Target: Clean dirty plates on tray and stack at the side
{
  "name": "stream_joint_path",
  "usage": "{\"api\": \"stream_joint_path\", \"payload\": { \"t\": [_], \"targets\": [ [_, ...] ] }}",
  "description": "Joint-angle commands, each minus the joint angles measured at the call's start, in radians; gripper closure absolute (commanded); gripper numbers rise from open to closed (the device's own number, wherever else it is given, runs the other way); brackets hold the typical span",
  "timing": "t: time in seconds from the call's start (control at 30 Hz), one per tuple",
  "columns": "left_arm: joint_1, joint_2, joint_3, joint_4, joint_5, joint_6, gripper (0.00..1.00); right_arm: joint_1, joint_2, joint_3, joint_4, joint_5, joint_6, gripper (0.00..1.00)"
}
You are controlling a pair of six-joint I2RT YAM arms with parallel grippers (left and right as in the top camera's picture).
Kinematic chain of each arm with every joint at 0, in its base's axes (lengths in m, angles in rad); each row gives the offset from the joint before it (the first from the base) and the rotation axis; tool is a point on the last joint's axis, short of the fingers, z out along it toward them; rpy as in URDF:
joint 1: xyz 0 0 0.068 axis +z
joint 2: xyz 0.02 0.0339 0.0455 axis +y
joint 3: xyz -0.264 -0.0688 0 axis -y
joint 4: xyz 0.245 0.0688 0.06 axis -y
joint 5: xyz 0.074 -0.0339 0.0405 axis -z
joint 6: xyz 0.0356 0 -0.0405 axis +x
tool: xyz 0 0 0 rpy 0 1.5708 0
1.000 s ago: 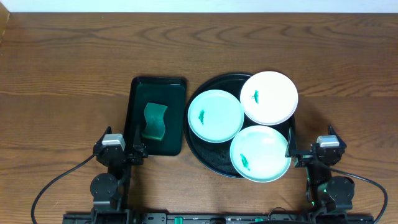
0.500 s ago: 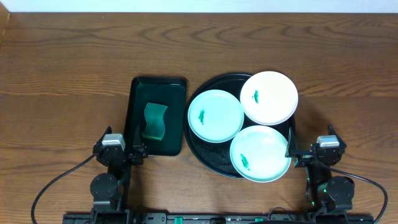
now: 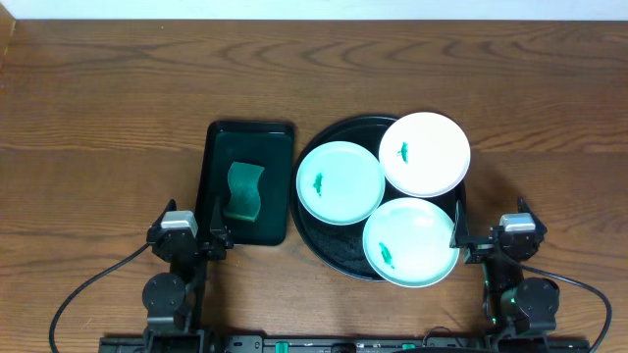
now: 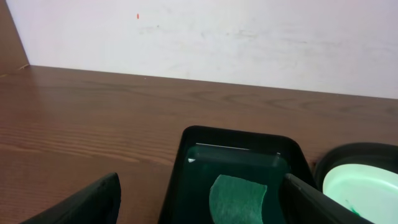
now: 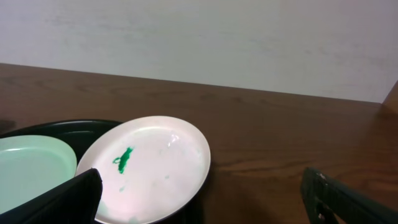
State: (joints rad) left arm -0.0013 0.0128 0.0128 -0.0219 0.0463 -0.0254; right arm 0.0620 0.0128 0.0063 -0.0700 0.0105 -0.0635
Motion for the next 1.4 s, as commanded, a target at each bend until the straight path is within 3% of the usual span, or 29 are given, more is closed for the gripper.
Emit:
{"api": "stream_joint_path", "payload": {
  "t": [0.0,0.23,0.4,1.13,1.37],
  "targets": [
    [-0.003,-0.009,-0.009,-0.046,-0.006,0.010,0.19,-0.004,0.000,-0.001,-0.003,-0.031,-0.012,0.01],
    [-0.003,-0.009,-0.009,-0.046,-0.006,0.010,0.19,-0.004,0.000,-0.001,-0.003,-0.040,0.000,0.01],
    [-0.003,-0.009,-0.009,-0.046,-0.006,0.010,0.19,-0.004,0.008,-0.001,-0.005,-0.042,0.136,0.01],
    [-0.003,-0.008,-0.008,-0.044,-0.002,0.003,0.19,-0.004,0.063,0.105,-0.115,-0.047,0.137,0.01],
    [-0.003,-0.008,0.116,-0.074,0.130,-0.008,0.18,-0.004,0.063,0.204,-0.214,-0.079,0.134,0.01]
  ]
}}
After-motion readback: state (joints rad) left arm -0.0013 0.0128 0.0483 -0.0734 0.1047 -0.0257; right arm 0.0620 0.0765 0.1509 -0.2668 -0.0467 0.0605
